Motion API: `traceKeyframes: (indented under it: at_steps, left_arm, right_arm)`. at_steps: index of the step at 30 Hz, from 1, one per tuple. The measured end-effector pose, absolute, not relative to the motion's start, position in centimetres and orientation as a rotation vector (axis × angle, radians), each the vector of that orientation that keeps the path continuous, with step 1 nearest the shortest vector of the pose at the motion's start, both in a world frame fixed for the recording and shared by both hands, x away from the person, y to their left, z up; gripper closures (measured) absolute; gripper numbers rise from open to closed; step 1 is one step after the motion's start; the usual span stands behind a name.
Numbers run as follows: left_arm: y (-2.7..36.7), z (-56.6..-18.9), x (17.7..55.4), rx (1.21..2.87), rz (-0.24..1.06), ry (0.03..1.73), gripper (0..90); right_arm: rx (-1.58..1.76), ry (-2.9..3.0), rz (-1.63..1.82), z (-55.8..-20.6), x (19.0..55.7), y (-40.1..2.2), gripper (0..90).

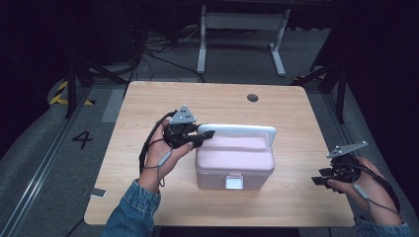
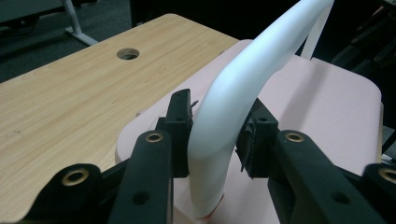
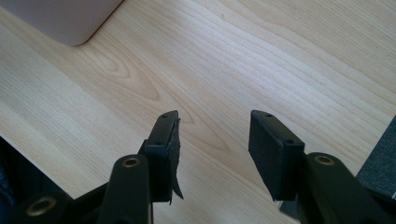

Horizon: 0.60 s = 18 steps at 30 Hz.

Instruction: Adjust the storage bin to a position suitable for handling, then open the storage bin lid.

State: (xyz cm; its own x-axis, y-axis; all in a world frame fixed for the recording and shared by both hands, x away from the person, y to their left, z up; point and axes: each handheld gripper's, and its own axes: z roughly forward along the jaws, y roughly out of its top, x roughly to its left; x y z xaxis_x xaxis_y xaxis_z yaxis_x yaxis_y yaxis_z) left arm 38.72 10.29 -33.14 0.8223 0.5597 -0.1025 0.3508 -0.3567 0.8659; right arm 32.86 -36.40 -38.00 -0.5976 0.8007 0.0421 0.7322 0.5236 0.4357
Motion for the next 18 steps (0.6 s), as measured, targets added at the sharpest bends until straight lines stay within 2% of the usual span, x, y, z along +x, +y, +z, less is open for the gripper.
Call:
traceKeyframes:
  at_steps: [18]
  left_arm:
    - [10.2,-32.0,39.5,1.958,0.263,0.661,69.7]
  right_arm:
    - [1.276,2.581,0.713,-37.3,32.2,-36.3,56.7]
